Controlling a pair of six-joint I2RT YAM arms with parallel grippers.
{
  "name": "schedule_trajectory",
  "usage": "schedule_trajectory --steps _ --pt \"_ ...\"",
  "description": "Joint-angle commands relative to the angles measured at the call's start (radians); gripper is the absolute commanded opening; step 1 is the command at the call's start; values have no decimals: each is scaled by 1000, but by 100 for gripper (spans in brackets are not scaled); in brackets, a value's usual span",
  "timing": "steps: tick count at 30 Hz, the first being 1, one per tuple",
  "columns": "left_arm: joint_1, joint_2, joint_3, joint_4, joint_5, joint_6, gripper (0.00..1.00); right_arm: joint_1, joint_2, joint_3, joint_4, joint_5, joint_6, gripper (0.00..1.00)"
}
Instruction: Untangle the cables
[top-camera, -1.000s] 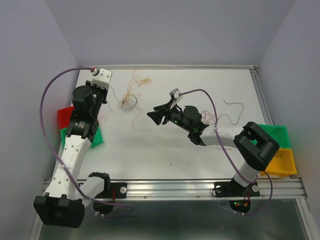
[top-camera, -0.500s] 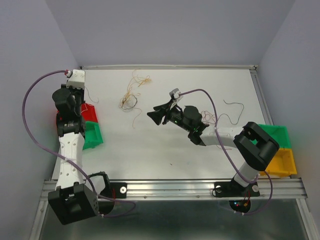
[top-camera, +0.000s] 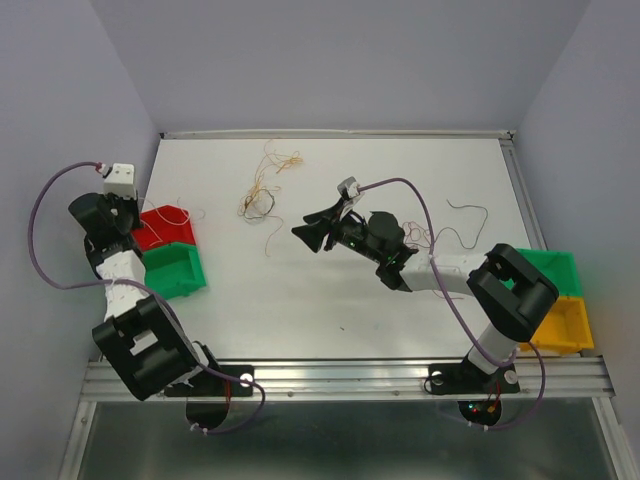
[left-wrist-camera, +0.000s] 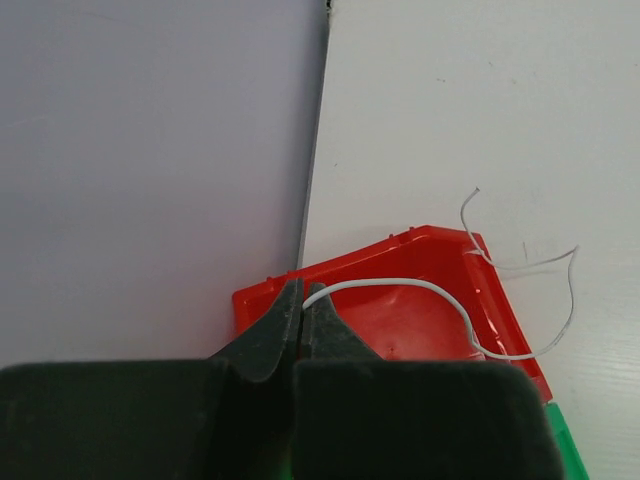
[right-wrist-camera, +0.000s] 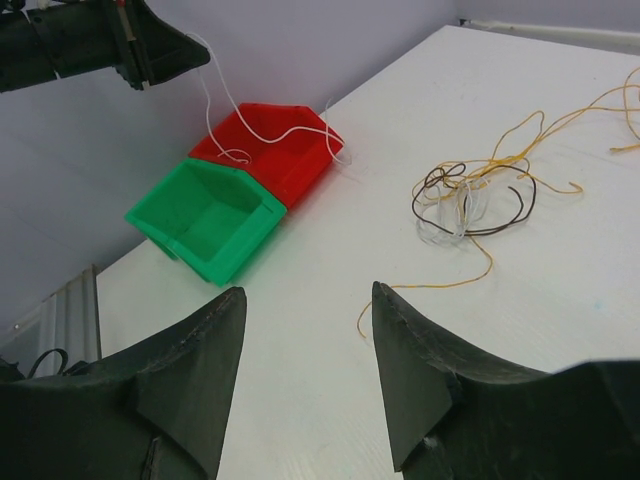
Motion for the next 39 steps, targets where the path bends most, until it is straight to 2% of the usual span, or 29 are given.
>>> schedule_trajectory --steps 1,9,15,18,24,29,37,39 --pt "30 -65 28 -10 102 65 0 -1 -16 31 67 -6 7 58" --pt "102 -174 -12 -21 79 121 0 -1 -6 38 67 -12 9 58" --pt "212 -169 19 -42 166 116 0 -1 -4 39 67 -12 10 58" --pt "226 -152 30 -77 197 156 0 -2 -6 38 67 -12 10 58" --pt "226 -91 59 -157 234 254 0 -1 -12 34 67 -16 10 58" --pt "208 -13 116 -237 260 280 0 -2 -13 33 67 -14 10 58" --pt "103 52 137 -223 169 260 0 -1 -22 22 67 -6 4 58" --pt "70 76 146 -206 110 265 0 -1 -25 19 67 -6 3 58"
